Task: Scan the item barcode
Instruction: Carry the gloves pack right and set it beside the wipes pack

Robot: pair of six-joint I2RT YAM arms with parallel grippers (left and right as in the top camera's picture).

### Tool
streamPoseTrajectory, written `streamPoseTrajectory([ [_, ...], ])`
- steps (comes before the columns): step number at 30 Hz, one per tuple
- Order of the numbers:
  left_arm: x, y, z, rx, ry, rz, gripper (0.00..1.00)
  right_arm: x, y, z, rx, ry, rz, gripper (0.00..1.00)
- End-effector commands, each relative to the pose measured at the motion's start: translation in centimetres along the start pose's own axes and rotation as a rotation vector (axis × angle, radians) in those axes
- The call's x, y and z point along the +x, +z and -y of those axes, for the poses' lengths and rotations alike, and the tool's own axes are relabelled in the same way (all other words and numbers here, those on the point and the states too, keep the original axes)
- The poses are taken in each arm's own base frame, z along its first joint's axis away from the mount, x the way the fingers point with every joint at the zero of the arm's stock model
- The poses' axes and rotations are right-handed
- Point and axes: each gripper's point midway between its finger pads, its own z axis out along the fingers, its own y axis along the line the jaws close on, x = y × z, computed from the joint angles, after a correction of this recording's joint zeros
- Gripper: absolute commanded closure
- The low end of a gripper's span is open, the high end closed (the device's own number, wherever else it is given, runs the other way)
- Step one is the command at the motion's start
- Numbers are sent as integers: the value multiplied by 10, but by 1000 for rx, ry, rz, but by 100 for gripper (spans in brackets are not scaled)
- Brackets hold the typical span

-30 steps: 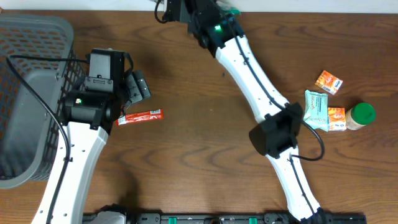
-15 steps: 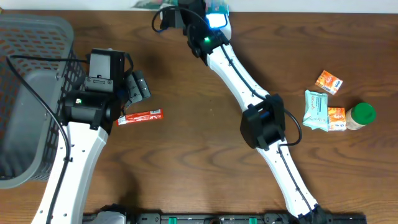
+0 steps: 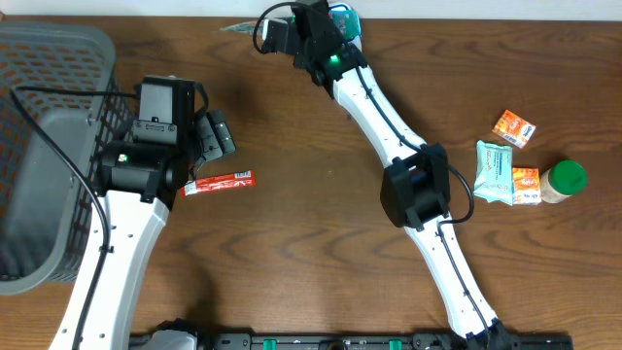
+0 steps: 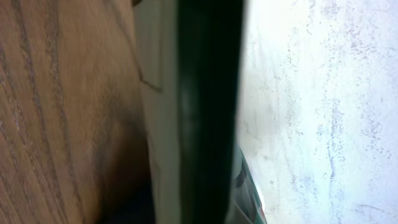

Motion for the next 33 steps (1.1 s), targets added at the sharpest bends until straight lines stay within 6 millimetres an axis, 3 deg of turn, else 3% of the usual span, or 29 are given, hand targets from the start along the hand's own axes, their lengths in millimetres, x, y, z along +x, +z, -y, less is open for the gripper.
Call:
streamPoseTrajectory([
  [1, -6, -4, -1, -6, 9, 19, 7, -3, -3, 8, 9, 92, 25, 99],
  [5, -6, -4, -1, -6, 9, 19, 7, -13, -23, 33, 40, 187, 60, 99],
  [7, -6, -4, -1, -6, 9, 19, 7, -24, -43, 54, 57, 264, 107, 99],
  [10, -6, -4, -1, -6, 9, 19, 7, -41, -92, 87, 56, 401, 169, 99],
  [14, -6, -4, -1, -6, 9, 19, 7, -41, -164, 111, 4, 619, 152, 99],
  [18, -6, -4, -1, -6, 9, 19, 7, -17, -236, 101, -110, 725, 33, 99],
  [23, -6, -4, -1, -6, 9, 19, 7, 37, -298, 76, -231, 774, -166, 99],
  [29, -6, -4, -1, -6, 9, 19, 7, 85, -325, 30, -521, 941, -316, 99],
  [33, -6, -4, -1, -6, 9, 19, 7, 128, -311, 18, -564, 1088, -440, 99],
])
